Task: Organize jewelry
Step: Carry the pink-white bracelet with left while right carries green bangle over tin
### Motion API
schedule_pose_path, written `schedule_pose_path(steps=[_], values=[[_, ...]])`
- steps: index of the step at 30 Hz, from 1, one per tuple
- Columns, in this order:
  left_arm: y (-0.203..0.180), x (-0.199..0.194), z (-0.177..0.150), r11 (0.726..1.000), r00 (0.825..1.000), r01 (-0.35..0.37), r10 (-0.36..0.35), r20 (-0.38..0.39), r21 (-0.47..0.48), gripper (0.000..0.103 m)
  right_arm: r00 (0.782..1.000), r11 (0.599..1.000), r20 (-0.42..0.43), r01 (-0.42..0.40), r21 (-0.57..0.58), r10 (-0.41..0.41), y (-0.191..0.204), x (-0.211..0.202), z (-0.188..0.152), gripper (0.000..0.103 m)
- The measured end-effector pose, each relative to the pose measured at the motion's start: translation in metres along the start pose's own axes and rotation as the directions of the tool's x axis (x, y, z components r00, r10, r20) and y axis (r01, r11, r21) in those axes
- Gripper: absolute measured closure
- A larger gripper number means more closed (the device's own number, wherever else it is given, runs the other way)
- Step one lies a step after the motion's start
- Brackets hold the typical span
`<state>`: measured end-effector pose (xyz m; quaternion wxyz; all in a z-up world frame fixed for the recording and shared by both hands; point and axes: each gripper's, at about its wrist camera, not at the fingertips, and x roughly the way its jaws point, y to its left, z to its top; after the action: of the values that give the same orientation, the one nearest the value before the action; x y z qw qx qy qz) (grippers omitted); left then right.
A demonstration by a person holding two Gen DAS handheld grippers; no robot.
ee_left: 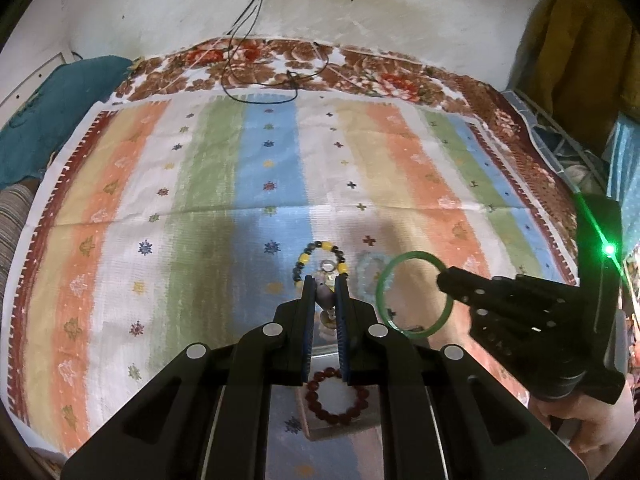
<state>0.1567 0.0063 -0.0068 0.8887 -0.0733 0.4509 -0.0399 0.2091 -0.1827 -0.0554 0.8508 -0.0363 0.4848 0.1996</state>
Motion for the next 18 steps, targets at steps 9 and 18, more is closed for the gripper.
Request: schedule_pose_path(steps=[9,18], values=[[-0.01,-0.015,-0.01,1.0,1.0,0.025,-0.025,0.017,0.007,0.094,1.0,1.0,0.014,0.007,-0.005,-0.007,0.004,-0.011,-0.012,0.095],[-0.016,-0.029,-0.024,0.999,0.999,0.039,-0.039,0.036,0.016,0.094,1.0,1.0,0.02,-0.014,-0.014,0.014,0.01,-0.023,-0.028,0.095]])
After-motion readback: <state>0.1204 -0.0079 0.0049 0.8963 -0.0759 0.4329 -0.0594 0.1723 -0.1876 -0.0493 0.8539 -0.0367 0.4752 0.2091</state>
